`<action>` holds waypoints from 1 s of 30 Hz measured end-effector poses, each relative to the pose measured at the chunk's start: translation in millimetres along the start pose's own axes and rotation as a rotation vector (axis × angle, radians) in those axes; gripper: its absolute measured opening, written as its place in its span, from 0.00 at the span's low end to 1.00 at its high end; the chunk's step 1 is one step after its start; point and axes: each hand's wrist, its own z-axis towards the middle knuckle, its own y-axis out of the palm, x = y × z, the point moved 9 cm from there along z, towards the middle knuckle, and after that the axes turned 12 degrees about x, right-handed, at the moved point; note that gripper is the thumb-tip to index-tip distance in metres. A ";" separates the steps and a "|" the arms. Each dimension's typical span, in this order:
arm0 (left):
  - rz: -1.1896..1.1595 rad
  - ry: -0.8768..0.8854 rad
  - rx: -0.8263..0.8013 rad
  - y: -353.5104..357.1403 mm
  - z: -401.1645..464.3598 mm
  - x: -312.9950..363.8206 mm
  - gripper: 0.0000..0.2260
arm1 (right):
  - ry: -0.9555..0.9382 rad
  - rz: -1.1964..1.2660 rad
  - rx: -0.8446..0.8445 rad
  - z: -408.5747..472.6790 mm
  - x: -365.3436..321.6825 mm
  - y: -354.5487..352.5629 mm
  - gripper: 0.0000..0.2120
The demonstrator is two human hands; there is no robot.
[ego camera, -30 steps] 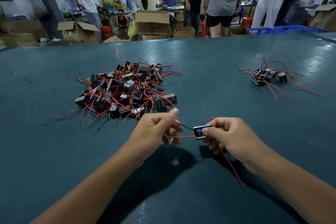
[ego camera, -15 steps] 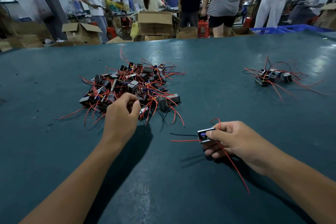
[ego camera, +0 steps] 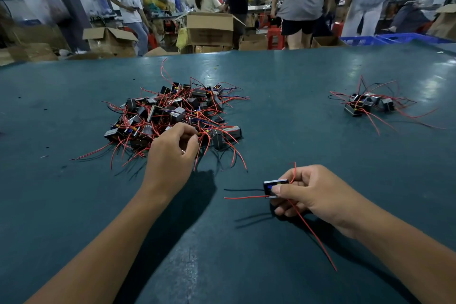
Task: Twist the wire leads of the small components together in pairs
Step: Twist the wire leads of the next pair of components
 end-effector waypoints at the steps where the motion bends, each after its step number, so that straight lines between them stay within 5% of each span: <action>1: -0.003 0.011 -0.007 1.4 -0.7 2.2 0.05 | -0.003 0.002 -0.002 -0.2 -0.1 -0.3 0.08; 12: 0.055 0.150 -0.079 10.4 -10.9 18.8 0.03 | 0.037 0.074 -0.040 1.1 3.1 -1.0 0.12; 18: 0.142 0.487 -0.049 8.9 -25.3 75.9 0.03 | 0.032 0.077 -0.010 2.5 2.6 -3.7 0.08; 30: 0.538 0.425 -0.708 134.4 36.3 48.6 0.13 | 0.028 0.003 -0.080 1.9 0.9 -0.1 0.11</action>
